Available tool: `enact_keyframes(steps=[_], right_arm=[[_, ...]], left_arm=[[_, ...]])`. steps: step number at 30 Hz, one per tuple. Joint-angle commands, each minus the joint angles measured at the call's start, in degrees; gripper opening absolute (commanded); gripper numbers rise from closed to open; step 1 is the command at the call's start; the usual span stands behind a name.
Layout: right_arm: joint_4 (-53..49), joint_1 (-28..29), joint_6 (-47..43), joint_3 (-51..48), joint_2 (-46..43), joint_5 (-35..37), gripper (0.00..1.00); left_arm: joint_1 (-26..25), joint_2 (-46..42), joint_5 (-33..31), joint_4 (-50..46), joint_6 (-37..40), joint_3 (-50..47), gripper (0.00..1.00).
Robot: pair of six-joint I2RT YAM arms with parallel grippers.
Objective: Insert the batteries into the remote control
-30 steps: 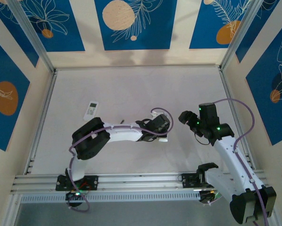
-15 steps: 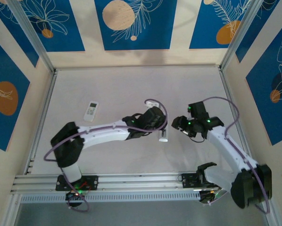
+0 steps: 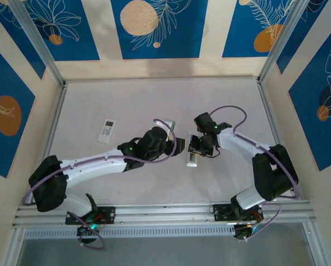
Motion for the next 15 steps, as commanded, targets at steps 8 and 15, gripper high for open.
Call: enact_keyframes(steps=[8,15], right_arm=[[-0.3,1.5,-0.2,2.0,3.7,2.9,0.20],[-0.4,2.2,0.1,1.8,5.3,4.6,0.15]], left_arm=[[0.6,-0.6,0.2,2.3,0.5,-1.3,0.75],[0.7,0.5,1.1,2.8,-0.3,-0.4,0.77]])
